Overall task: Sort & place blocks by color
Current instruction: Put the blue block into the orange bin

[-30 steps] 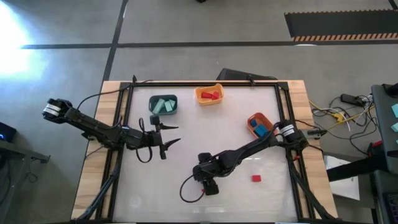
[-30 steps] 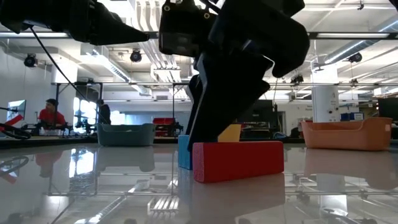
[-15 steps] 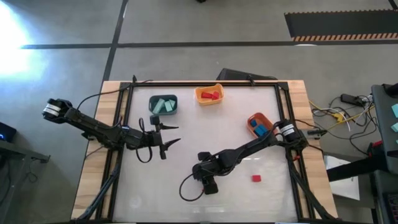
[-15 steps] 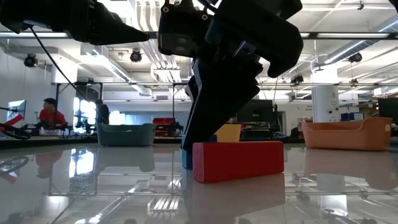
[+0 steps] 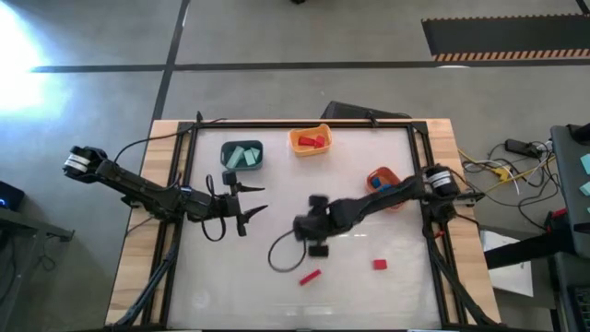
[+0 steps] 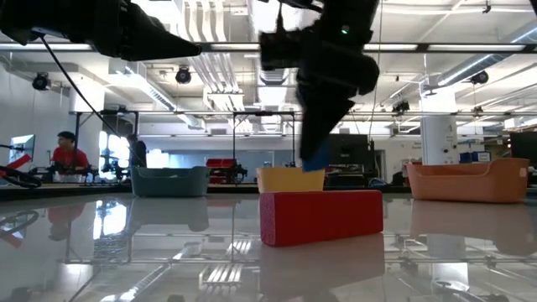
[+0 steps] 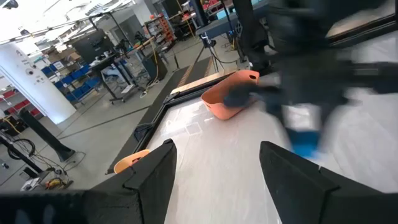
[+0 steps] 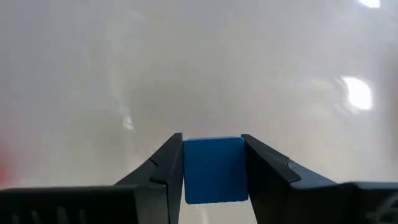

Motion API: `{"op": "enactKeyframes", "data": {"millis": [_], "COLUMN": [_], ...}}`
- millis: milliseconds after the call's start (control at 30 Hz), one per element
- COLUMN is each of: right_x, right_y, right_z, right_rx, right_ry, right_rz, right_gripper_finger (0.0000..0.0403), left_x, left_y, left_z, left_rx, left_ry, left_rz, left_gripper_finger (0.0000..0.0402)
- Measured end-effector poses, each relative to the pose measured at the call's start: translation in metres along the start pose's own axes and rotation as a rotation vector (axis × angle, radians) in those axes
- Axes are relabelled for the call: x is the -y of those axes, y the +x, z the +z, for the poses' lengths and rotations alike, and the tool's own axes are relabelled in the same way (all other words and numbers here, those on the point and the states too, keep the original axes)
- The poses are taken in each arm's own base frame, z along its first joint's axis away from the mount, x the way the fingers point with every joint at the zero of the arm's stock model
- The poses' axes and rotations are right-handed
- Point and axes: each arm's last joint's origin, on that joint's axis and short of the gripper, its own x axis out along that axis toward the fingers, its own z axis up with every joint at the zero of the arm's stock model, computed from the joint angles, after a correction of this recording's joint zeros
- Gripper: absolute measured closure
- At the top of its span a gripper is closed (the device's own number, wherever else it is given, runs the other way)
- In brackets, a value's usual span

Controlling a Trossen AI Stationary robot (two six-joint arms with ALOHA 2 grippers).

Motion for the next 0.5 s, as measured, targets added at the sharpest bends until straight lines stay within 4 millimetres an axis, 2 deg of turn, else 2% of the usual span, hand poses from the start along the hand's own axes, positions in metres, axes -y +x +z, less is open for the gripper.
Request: {"op": "enactKeyframes", "data": {"millis": [133, 267, 367, 500], "right_x": [0.040, 0.078, 0.099, 0.118], "right_y": [-0.019, -0.030, -0.039, -0.056], "right_z": [-0.022, -0.053, -0.079, -0.110], "right_rx": [-0.140, -0.248, -0.264, -0.238], "right_ry": [0.098, 0.263, 0.377, 0.538], "right_rz": [-0.158, -0.232, -0.302, -0.346], "right_gripper_finger": [0.0283, 0.0283, 0.0282, 0.0281], "left_x": [0.000, 0.000, 0.000, 0.000], "left_y": [0.000, 0.000, 0.000, 0.000], "left_z": [0.000, 0.000, 0.000, 0.000], "left_rx": [0.000, 0.000, 0.000, 0.000], "left_ry": [0.000, 0.000, 0.000, 0.000], "left_rz": [0.000, 0.000, 0.000, 0.000], "left_gripper_finger": [0.0187, 0.0187, 0.0187, 0.0187]}}
